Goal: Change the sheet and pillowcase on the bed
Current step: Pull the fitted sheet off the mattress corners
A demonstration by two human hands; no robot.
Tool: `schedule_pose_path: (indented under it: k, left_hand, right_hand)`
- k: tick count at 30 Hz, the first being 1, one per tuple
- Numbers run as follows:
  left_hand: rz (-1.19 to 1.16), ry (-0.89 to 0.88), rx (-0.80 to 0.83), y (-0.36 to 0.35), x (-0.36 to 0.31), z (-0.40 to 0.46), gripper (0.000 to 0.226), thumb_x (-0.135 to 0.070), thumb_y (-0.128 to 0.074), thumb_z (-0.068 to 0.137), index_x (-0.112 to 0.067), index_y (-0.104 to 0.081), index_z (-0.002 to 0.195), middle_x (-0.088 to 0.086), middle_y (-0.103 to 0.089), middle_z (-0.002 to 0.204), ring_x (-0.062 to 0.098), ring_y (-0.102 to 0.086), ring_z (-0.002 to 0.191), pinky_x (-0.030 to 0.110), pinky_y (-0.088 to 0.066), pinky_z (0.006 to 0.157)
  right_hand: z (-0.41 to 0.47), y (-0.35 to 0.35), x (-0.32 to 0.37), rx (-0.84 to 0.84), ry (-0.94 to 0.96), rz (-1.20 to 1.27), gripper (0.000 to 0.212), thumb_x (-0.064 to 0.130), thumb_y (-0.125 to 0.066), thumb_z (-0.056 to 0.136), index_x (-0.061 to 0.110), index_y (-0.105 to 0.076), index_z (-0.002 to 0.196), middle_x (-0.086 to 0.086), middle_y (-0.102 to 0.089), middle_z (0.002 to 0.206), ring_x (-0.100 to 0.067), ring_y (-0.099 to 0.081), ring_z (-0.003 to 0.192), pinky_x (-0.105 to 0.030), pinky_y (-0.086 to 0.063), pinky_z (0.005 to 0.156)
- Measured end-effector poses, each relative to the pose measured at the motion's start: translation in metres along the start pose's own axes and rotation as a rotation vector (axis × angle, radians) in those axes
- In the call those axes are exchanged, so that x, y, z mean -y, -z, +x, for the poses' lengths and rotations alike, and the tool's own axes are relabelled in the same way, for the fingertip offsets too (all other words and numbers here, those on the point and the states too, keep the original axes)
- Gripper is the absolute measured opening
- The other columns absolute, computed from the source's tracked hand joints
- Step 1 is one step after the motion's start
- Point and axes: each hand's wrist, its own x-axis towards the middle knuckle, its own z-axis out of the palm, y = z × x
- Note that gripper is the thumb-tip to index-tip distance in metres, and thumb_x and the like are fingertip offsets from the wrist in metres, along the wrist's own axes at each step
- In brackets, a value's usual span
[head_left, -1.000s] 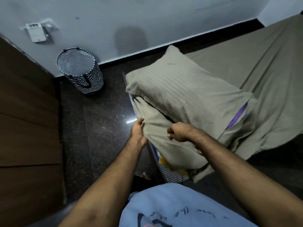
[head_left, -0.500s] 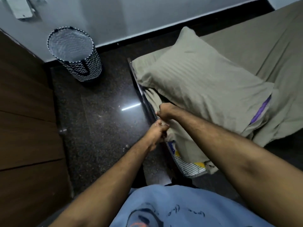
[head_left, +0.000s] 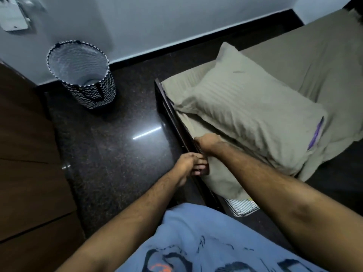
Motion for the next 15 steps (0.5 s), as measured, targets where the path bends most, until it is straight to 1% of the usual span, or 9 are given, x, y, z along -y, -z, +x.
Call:
schedule_pose_path:
  k: [2,3,6,8,9,12,13,15]
  left_hand:
    - [-0.026,0.016,-0.111,0.015,-0.012,0.009,0.023,-0.020,-0.036,0.108,-0.019,-0.057,0.100,-0.005,-0.073,0.078,0.009,-0.062,0.069,0.020,-0.044,0.052]
    - [-0.033,0.022,-0.134,0.022,-0.016,0.015,0.025,-0.025,-0.034,0.109,-0.020,-0.056,0.099,-0.005,-0.071,0.081,0.009,-0.061,0.069,0.021,-0.043,0.052]
    - [-0.053,0.042,-0.138,0.033,-0.029,0.027,0.028,-0.036,-0.033,0.110,-0.021,-0.055,0.101,-0.004,-0.067,0.091,0.010,-0.060,0.076,0.027,-0.044,0.060]
    - [-0.038,0.069,-0.091,0.033,-0.038,0.032,0.030,-0.040,-0.034,0.109,-0.021,-0.055,0.101,-0.004,-0.066,0.091,0.011,-0.059,0.077,0.028,-0.043,0.062]
    - [-0.003,0.088,-0.052,0.030,-0.042,0.034,0.032,-0.041,-0.035,0.109,-0.020,-0.056,0.098,-0.004,-0.065,0.090,0.012,-0.059,0.076,0.028,-0.043,0.062]
    - [0.154,0.106,0.032,0.015,-0.053,0.045,0.032,-0.037,-0.041,0.107,-0.017,-0.058,0.089,0.000,-0.064,0.087,0.015,-0.058,0.072,0.027,-0.045,0.056]
    - [0.159,0.102,0.024,0.009,-0.056,0.050,0.030,-0.035,-0.044,0.106,-0.016,-0.058,0.086,0.002,-0.064,0.084,0.015,-0.059,0.068,0.025,-0.047,0.052]
    - [0.038,0.098,-0.043,0.000,-0.057,0.061,0.026,-0.029,-0.050,0.105,-0.015,-0.057,0.083,0.004,-0.063,0.079,0.015,-0.059,0.064,0.022,-0.049,0.043]
  right_hand:
    - [-0.011,-0.006,-0.006,0.008,0.047,-0.031,0.026,0.021,-0.044,0.098,0.019,-0.055,0.122,-0.017,-0.067,0.116,-0.036,-0.066,0.107,-0.037,-0.050,0.079]
    - [-0.019,-0.007,-0.007,0.010,0.055,-0.038,0.025,0.022,-0.045,0.097,0.020,-0.054,0.120,-0.017,-0.067,0.113,-0.036,-0.066,0.104,-0.036,-0.048,0.074]
    - [-0.034,-0.011,-0.013,-0.012,0.050,-0.034,0.029,0.020,-0.045,0.095,0.024,-0.052,0.123,-0.017,-0.067,0.110,-0.037,-0.066,0.102,-0.034,-0.040,0.068]
    - [-0.040,-0.010,-0.012,-0.034,0.041,-0.047,0.031,0.018,-0.045,0.094,0.026,-0.051,0.124,-0.016,-0.067,0.110,-0.036,-0.066,0.102,-0.035,-0.043,0.068]
    - [-0.041,-0.010,-0.011,-0.042,0.040,-0.053,0.033,0.019,-0.044,0.095,0.027,-0.051,0.126,-0.016,-0.067,0.112,-0.036,-0.066,0.103,-0.036,-0.046,0.070]
    - [-0.043,-0.011,-0.006,-0.023,0.040,-0.038,0.042,0.023,-0.042,0.098,0.029,-0.047,0.139,-0.017,-0.066,0.117,-0.037,-0.065,0.106,-0.039,-0.051,0.078]
    - [-0.044,-0.011,-0.005,-0.028,0.034,-0.018,0.045,0.023,-0.042,0.098,0.030,-0.044,0.142,-0.017,-0.066,0.117,-0.037,-0.065,0.106,-0.039,-0.051,0.079]
    - [-0.047,-0.009,-0.005,-0.046,0.020,0.029,0.046,0.023,-0.044,0.096,0.030,-0.043,0.141,-0.018,-0.066,0.115,-0.037,-0.065,0.105,-0.041,-0.052,0.081]
